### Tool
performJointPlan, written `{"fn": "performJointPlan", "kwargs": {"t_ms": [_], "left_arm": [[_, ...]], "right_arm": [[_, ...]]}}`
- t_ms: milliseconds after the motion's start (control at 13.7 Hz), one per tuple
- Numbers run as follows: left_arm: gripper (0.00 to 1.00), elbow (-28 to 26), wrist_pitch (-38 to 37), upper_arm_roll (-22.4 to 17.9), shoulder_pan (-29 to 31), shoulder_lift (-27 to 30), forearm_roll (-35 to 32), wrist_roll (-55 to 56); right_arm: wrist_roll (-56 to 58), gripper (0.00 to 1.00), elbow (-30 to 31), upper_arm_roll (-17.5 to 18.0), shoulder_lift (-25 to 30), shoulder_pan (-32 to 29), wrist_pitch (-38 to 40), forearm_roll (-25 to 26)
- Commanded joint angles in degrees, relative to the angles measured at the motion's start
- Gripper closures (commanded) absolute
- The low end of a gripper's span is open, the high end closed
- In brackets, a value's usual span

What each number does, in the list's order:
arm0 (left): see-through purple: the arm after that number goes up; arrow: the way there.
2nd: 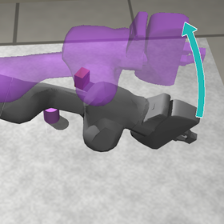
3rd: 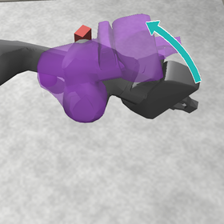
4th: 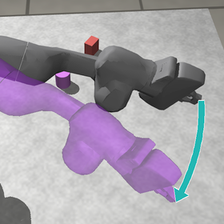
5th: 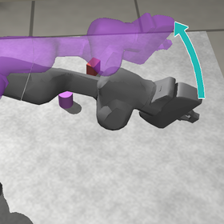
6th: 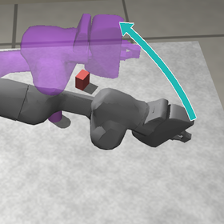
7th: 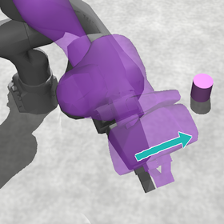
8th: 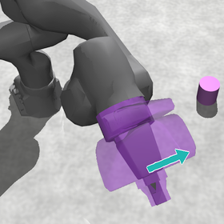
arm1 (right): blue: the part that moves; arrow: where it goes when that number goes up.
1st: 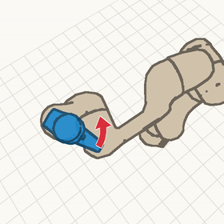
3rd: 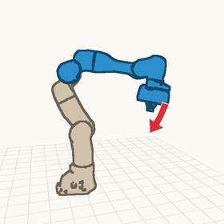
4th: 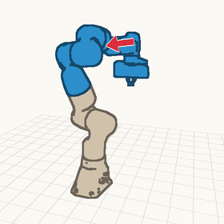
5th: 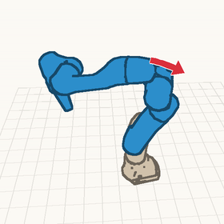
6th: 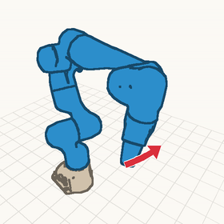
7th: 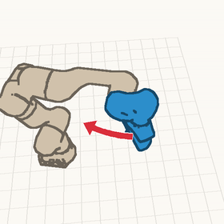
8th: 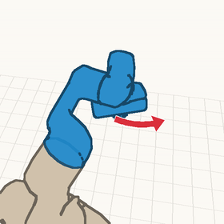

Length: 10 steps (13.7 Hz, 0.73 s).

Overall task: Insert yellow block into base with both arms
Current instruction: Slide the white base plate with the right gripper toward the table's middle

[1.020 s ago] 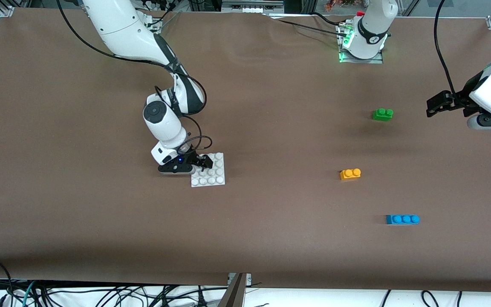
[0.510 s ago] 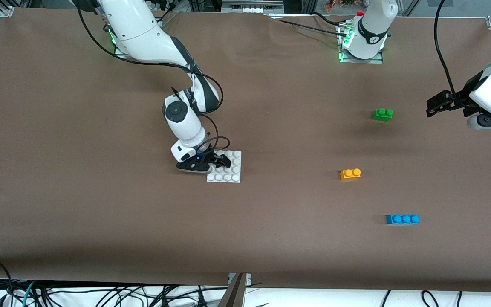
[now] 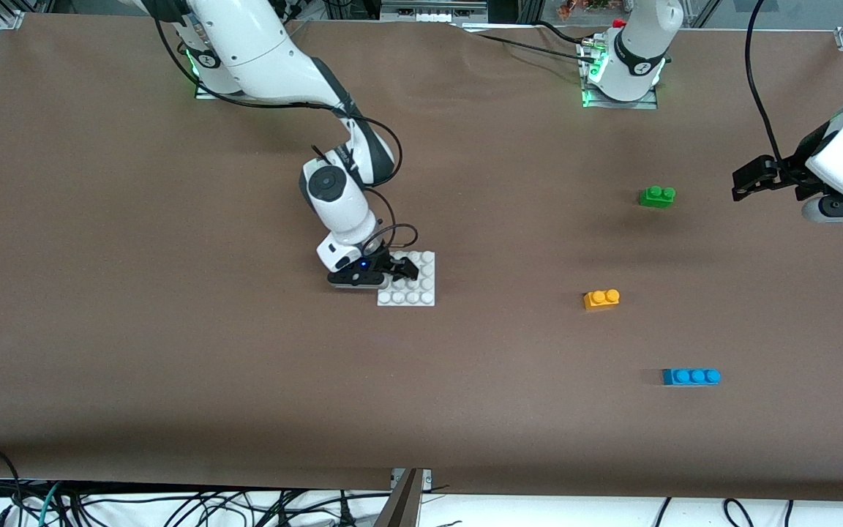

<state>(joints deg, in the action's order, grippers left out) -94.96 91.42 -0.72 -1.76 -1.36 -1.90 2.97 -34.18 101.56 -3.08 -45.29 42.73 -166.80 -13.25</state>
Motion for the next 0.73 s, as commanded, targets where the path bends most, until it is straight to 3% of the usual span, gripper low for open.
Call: {"fn": "performJointPlan", "kwargs": {"t_ms": [0, 656], "left_arm": [[0.0, 2.0, -1.4, -0.1, 0.0, -0.9, 0.8, -0.3], [0.0, 2.0, -1.4, -0.2, 0.1, -0.8, 0.8, -0.3]], "right_arm": [[-1.4, 0.38, -1.9, 0.3, -2.7, 3.0, 0.3, -0.5], [-9.1, 0.38, -7.2, -0.4, -6.4, 6.2, 0.5, -0.5]]}}
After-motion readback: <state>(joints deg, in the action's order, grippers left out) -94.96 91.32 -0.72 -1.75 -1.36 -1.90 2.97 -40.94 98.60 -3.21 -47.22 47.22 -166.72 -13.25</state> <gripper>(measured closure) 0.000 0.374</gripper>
